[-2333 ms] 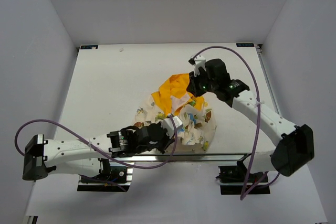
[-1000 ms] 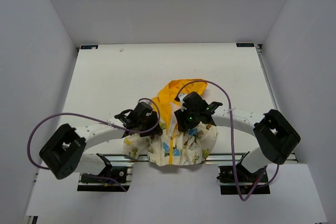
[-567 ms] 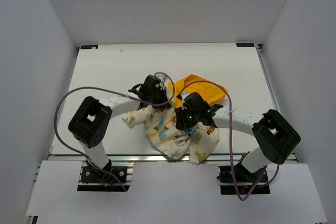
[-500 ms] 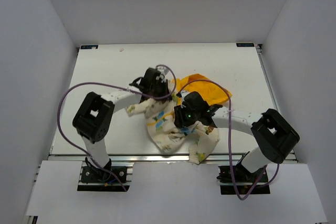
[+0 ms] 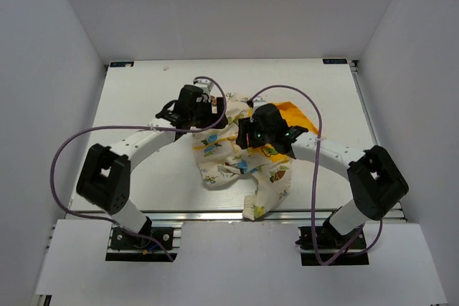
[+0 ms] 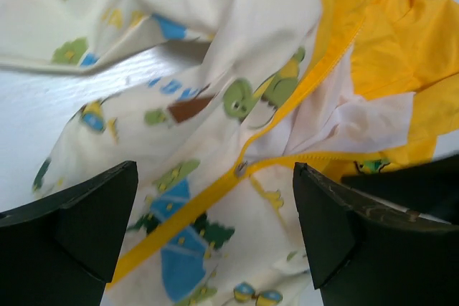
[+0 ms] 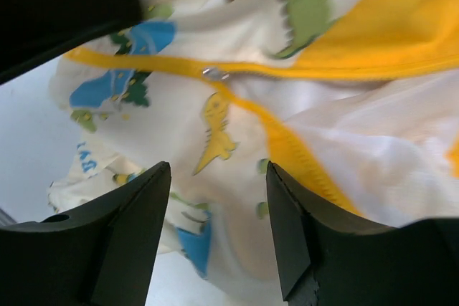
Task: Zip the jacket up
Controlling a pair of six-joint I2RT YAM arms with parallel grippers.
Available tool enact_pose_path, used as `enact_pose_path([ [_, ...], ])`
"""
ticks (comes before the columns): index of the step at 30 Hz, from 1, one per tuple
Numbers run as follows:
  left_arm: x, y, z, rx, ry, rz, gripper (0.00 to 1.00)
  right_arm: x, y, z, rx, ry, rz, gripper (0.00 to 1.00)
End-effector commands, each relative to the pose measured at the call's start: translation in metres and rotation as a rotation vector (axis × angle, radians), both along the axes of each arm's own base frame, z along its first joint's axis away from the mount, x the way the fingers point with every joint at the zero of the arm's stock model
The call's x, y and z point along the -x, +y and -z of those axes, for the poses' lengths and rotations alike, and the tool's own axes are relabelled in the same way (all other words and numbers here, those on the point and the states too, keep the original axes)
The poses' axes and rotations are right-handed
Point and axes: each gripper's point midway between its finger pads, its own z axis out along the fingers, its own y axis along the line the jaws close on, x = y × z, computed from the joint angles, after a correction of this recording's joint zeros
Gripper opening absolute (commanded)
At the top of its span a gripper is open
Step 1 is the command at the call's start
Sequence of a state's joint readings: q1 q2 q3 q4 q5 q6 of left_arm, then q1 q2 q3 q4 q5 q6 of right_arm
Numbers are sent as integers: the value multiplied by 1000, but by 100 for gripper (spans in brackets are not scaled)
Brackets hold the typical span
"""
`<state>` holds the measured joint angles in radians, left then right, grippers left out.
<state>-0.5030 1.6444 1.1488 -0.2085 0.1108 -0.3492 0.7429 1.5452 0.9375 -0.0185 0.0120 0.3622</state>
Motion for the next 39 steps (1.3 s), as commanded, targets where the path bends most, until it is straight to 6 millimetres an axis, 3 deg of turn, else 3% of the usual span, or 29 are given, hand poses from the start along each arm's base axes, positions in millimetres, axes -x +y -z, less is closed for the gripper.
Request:
enact_pose_path([
  [1, 9, 32, -23, -22, -57, -132, 98, -27, -15, -33, -19, -61, 50, 62],
  [3, 21, 38, -16, -24, -31, -141, 98, -35, -13, -43, -50, -67, 28, 63],
  [5, 30, 42, -5, -34, 20, -159, 98, -41, -9, -37, -30, -63, 7, 63],
  [6, 37, 47, 8, -58, 61, -174, 98, -46, -5, -43, -38, -69, -3, 63],
  [9, 47, 62, 29, -101, 126, -238, 98, -50, 3, -27, -24, -27, -30, 62],
  [13, 52, 84, 52, -124, 199, -317, 98, -53, 13, -24, -43, -11, -54, 61],
  [16, 51, 89, 66, -95, 244, -325, 98, -54, 11, -27, -44, -28, -48, 61],
  [22, 44, 64, 77, 7, 259, -224, 98, -54, 1, -26, -37, -28, -21, 61],
  [26, 58, 34, 87, 124, 355, -76, 96, -57, -9, -28, -39, -30, 15, 61],
  [28, 64, 27, 87, 162, 371, -52, 94, -56, -13, -30, -46, -29, 28, 61],
  [31, 74, 23, 87, 199, 399, -34, 78, -57, -17, -35, -53, -41, 43, 61],
  [32, 74, 23, 86, 202, 396, -35, 54, -57, -19, -36, -52, -43, 47, 61],
  [34, 68, 20, 72, 224, 368, -35, 29, -55, -22, -38, -55, -50, 53, 61],
  [35, 65, 19, 65, 232, 352, -31, 6, -55, -23, -38, -54, -57, 59, 61],
  [36, 55, 15, 47, 253, 303, -20, 0, -55, -24, -38, -52, -60, 64, 61],
  [38, 44, 11, 27, 262, 237, 3, 0, -54, -28, -36, -49, -55, 67, 61],
  [39, 33, 5, 2, 283, 172, 29, 0, -55, -28, -36, -56, -59, 67, 61],
])
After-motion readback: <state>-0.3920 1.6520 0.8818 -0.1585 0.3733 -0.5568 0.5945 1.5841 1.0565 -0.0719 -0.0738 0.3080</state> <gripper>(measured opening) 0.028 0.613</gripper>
